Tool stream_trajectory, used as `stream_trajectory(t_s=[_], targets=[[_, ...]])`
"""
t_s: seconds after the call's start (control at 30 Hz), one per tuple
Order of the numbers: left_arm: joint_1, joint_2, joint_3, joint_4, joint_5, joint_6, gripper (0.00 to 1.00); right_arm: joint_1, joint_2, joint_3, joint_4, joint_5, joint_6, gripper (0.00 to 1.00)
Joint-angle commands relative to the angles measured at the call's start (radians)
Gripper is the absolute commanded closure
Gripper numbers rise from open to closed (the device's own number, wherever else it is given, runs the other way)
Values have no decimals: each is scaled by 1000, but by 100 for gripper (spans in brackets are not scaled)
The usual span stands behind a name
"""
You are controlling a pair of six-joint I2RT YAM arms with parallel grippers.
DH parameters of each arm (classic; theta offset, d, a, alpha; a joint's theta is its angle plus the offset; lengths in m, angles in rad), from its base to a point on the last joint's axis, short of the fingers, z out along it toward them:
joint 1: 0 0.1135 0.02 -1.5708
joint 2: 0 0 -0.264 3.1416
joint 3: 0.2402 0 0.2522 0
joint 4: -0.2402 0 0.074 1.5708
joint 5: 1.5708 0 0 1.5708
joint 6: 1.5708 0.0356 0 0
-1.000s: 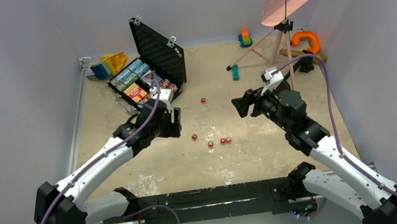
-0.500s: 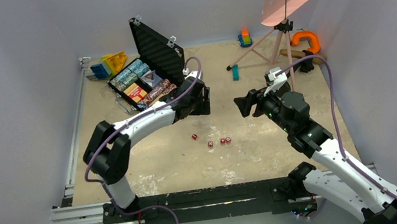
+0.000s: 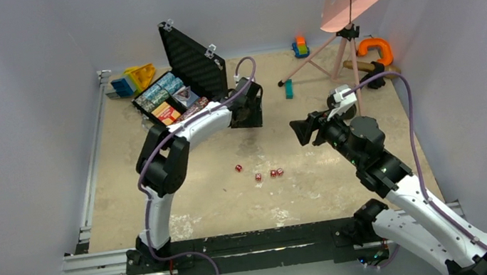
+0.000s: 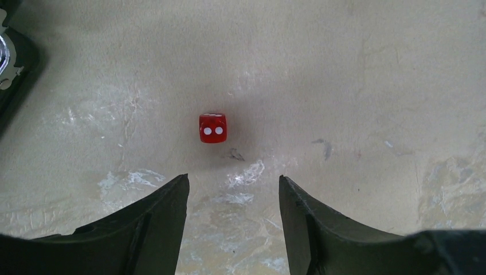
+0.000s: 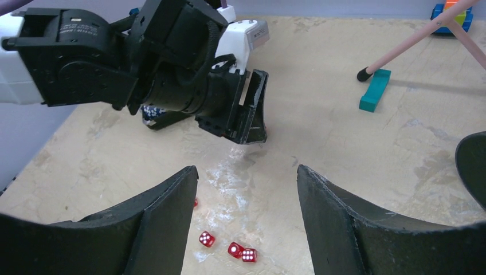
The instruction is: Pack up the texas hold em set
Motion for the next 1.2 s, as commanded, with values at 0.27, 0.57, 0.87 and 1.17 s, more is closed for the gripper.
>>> stream_trajectory(t_s=[0.27,0.57,0.87,1.17], targets=[[48,146,231,-175,31,5,50,-3,-25,-14,26,4,-9,33],[54,189,277,-192,46,37,59,-3,-25,-14,25,2,-12,34],[54,207,300,-195,41,54,61,-2,-9,-12,27,-5,-11,34],[54,231,347,-233,30,67,66,-2,-5,-12,26,-12,-14,34]])
